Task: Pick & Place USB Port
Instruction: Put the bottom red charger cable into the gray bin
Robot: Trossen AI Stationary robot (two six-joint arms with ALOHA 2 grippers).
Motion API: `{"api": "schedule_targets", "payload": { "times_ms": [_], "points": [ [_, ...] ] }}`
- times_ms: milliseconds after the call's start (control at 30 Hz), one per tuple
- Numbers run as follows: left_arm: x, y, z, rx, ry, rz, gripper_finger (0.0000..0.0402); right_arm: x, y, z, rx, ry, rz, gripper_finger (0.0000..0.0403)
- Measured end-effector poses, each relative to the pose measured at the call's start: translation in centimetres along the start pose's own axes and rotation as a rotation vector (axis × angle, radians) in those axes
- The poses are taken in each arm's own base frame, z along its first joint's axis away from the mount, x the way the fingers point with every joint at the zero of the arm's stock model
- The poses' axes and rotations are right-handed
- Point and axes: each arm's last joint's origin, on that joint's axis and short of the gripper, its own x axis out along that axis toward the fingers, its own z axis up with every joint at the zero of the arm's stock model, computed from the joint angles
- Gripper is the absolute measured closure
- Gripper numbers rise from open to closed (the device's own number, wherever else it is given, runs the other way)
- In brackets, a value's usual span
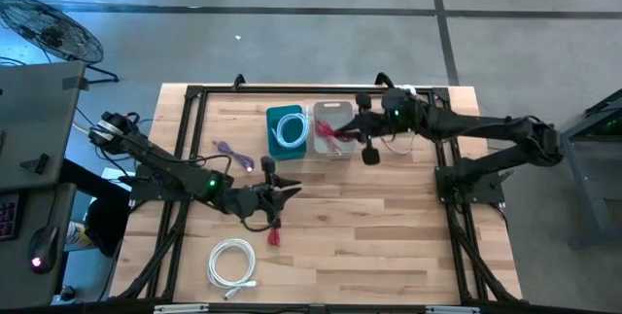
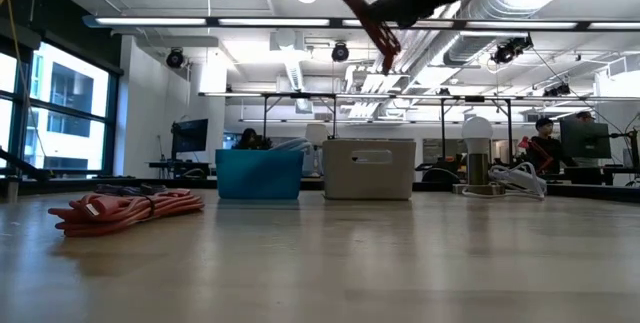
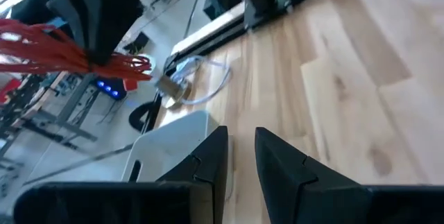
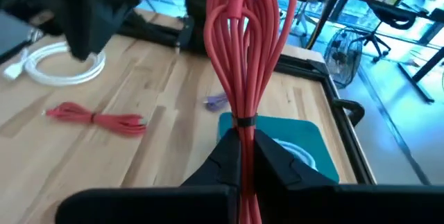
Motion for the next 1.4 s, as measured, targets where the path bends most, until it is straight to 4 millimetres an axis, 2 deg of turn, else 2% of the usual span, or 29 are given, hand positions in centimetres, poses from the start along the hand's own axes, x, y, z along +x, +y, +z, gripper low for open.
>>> {"api": "schedule_targets", "payload": {
  "times_ms": [333,600,1067,1400],
  "points": [
    [0.8,0.7,-0.8,0.020,0.059,0.019,0.0330,2.5,-4.6,-3.9,0.108,0.054,-0.059,0.0395],
    [0.9,0.9,-0.9,0.019,0.062,0.018,0.0330,3.6,-6.4,-6.3,0.224,0.103,-0.091,0.0395],
    [0.9,0.8,-0.9,-0.024,0.056,-0.014,0.0330,5.6,-6.0,-8.5,0.370,0.179,-0.063,0.0395],
    [0.9,0.5,-0.8,-0.055,0.031,-0.102,0.0330,5.7,-6.0,-9.0,0.480,0.211,-0.093,0.0395]
  ]
}}
